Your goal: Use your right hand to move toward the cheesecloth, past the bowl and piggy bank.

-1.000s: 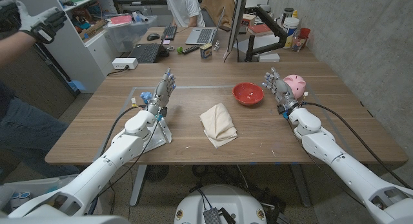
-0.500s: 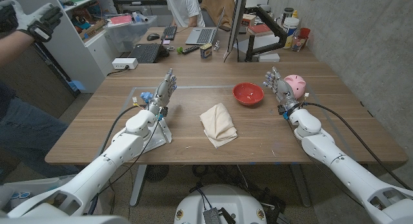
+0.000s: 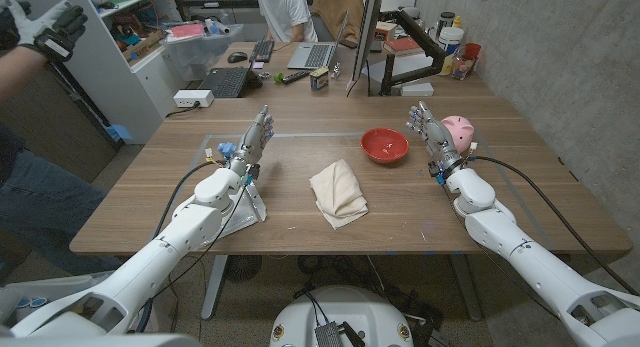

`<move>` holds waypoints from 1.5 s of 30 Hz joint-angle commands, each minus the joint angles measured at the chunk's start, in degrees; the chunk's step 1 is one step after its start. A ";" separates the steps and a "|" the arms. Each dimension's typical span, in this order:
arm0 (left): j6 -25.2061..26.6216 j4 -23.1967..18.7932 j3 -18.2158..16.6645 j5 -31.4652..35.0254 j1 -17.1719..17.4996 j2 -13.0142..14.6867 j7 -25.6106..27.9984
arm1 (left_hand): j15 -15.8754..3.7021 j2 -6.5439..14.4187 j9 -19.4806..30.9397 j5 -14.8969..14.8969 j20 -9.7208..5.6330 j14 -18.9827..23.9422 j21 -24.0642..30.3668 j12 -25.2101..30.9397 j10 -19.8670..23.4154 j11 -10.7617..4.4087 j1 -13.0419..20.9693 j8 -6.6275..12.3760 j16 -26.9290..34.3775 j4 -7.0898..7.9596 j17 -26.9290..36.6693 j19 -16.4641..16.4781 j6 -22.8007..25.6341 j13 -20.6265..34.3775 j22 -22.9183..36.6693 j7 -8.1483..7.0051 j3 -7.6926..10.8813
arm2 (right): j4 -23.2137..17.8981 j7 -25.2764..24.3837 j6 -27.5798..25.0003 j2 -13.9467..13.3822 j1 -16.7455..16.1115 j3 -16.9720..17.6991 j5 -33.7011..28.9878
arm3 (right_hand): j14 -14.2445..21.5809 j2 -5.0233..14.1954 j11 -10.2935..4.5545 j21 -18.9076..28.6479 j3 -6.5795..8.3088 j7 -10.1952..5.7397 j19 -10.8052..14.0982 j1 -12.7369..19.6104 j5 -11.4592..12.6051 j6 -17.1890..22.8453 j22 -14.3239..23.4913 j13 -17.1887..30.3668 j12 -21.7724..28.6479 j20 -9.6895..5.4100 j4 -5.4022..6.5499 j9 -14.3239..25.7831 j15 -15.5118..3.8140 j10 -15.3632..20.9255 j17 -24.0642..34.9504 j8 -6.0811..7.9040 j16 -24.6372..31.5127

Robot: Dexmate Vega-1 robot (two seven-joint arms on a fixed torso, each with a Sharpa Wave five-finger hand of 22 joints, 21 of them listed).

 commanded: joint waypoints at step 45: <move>1.73 -3.70 -0.87 0.00 1.12 1.70 1.26 | 0.17 0.89 0.33 0.75 -3.00 -0.47 -0.87 -0.15 0.00 0.02 0.54 -0.06 -0.21 -0.34 0.18 -0.85 0.77 0.03 0.28 0.11 -0.48 | -6.61 -3.56 5.72 -3.31 -2.60 -1.96 -13.72 | 0.08 0.42 -0.35 -1.26 0.08 -0.70 0.84 0.80 0.38 0.68 0.08 0.11 0.56 -1.21 -1.05 0.20 -0.74 0.59 0.05 0.31 0.10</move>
